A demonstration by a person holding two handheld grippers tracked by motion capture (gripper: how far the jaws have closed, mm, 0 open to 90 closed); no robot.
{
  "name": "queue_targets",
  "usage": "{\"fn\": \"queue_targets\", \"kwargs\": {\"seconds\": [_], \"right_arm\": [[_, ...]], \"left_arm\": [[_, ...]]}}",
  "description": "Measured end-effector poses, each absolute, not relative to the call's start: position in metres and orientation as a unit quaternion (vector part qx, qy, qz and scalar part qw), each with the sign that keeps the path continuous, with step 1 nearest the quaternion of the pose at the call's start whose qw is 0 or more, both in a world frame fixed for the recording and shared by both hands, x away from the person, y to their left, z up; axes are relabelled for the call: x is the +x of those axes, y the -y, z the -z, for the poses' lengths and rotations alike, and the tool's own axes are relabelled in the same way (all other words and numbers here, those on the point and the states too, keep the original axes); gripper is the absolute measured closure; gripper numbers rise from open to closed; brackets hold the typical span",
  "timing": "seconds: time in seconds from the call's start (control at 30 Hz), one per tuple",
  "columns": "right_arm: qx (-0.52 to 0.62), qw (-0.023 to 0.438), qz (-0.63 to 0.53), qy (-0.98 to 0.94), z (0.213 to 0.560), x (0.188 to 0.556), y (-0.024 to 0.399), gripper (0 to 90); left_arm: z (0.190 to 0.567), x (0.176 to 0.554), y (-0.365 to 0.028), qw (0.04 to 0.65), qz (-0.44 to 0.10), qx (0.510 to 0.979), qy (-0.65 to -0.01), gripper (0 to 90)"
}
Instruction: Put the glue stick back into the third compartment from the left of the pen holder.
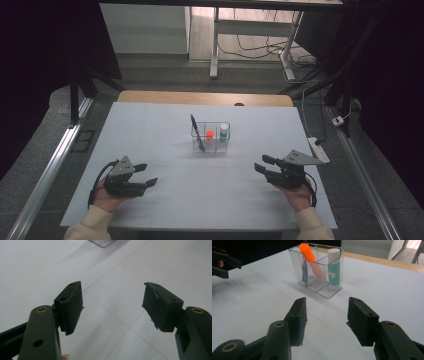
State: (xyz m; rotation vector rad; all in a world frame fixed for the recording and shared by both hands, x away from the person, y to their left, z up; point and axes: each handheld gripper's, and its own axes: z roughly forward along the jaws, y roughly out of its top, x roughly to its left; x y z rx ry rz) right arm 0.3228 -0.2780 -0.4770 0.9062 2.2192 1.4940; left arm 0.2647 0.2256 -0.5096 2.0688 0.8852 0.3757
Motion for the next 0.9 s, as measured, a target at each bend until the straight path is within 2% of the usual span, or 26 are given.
{"fn": "queue_targets", "kwargs": {"seconds": [0.9], "right_arm": [[0.31,0.175,-0.47,-0.808,0.493,0.317,0.284,43.0]], "left_arm": [[0.508,0.264,-0.228,0.42,-0.152,0.822,-0.354,31.9]]}}
